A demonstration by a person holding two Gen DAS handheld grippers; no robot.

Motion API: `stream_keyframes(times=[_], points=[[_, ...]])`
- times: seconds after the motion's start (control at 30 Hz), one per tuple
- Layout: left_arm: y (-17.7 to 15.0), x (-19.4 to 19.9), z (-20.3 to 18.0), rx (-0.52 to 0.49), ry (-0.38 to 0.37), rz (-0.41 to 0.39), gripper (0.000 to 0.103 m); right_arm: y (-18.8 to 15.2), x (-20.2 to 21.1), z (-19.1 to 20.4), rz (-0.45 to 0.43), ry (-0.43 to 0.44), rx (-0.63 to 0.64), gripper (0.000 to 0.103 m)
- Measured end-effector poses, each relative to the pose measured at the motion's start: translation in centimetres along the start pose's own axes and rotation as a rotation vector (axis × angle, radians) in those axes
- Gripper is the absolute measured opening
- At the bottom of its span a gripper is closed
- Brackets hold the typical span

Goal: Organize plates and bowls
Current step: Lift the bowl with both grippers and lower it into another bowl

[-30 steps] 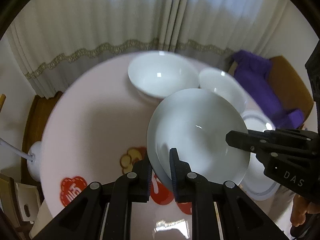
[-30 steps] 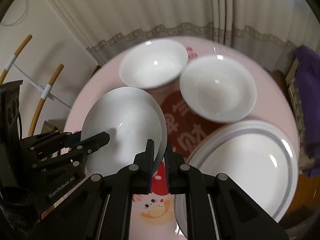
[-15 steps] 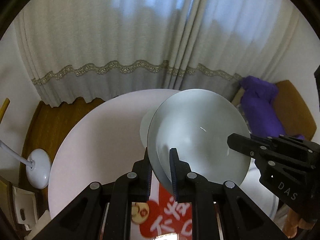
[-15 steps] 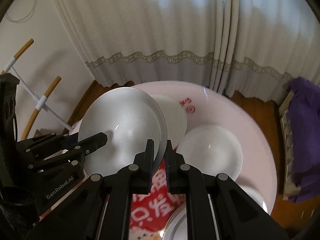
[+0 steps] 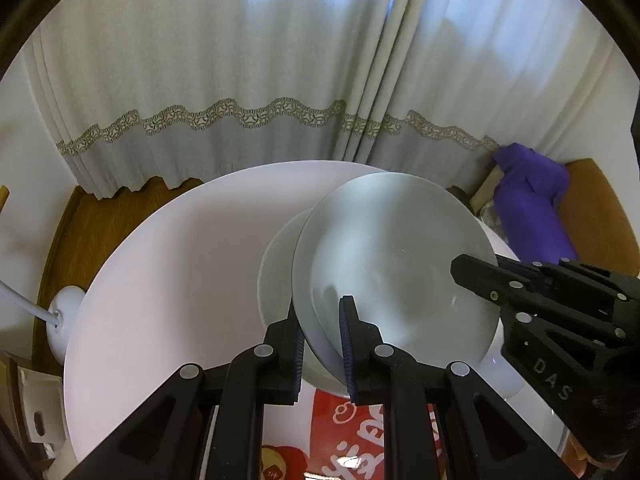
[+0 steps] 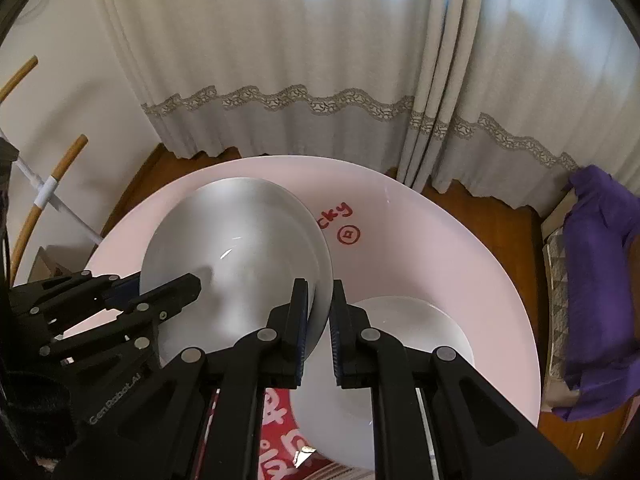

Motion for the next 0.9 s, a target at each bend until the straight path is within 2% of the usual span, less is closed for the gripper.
stream_keyframes(times=[0.7, 0.9], points=[[0.4, -1.5, 0.2, -0.01, 0.027, 0.006, 0.013, 0.1, -2.9, -0.4, 0.028, 0.033, -0.019, 0.012], [0.1, -1.6, 0.2, -0.032, 0.041, 0.013, 0.018, 0.0, -3.1, -0.4, 0.024, 0.057, -0.029, 0.012]])
Point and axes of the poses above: each gripper's, at about its wrist camera, not at the fingertips, and x roughly against the way its jaws point, z to its left, y to its top, the point moved 4 cm from there along -x, roughly the way its jaws point, and after that the axes turned 14 degrees about x, right-handed, at the moved point
